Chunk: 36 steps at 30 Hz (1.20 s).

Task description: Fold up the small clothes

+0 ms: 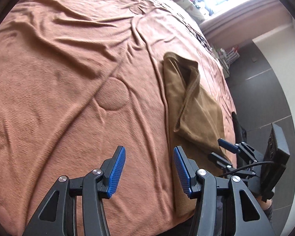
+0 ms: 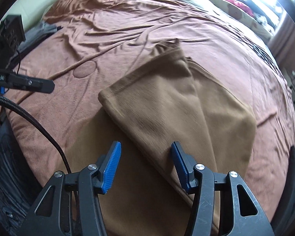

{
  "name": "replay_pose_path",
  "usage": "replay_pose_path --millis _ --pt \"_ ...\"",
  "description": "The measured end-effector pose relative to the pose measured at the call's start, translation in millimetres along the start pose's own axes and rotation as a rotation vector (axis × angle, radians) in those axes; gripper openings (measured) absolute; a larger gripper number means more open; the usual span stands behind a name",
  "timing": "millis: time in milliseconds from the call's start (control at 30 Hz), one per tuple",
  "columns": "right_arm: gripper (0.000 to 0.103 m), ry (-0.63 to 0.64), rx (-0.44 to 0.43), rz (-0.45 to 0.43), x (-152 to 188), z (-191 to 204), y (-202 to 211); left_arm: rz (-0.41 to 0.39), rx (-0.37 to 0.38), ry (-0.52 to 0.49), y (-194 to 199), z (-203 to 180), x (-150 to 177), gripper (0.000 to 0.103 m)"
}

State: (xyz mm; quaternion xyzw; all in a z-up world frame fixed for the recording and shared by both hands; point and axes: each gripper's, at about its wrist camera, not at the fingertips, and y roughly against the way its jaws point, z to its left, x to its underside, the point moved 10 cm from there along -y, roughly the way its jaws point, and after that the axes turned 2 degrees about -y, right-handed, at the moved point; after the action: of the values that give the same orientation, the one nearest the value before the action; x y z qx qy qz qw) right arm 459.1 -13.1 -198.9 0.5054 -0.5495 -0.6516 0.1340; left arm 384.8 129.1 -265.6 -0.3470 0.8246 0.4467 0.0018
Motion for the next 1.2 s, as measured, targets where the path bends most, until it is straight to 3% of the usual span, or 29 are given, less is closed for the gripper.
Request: replay_pose_path --millis 233,400,433,567,933,1200 --pt "0.051 0.047 0.023 0.081 -10.5 9.4 -42.5 -0.013 0.009 0.031 9.2 20.6 -6.4 0.053" --pt "0.051 0.060 0.029 0.085 -14.4 6.3 -59.4 -0.014 0.004 0.041 10.6 27.2 -8.0 0.053" --pt "0.048 0.054 0.027 0.084 -15.5 4.7 -59.7 -0.012 0.003 0.042 9.8 27.1 -8.1 0.053" --pt "0.010 -0.005 0.027 0.068 -22.1 -11.4 -55.4 -0.006 0.000 0.040 6.5 21.0 -8.2 0.053" --pt "0.007 -0.218 -0.069 -0.055 -40.8 -62.2 -16.9 0.003 -0.033 -0.015 -2.7 -10.7 -21.6 0.053" --pt "0.007 -0.378 -0.114 -0.115 -36.2 -115.9 -6.0 0.021 -0.057 -0.055 -23.5 -31.2 -35.1 0.053"
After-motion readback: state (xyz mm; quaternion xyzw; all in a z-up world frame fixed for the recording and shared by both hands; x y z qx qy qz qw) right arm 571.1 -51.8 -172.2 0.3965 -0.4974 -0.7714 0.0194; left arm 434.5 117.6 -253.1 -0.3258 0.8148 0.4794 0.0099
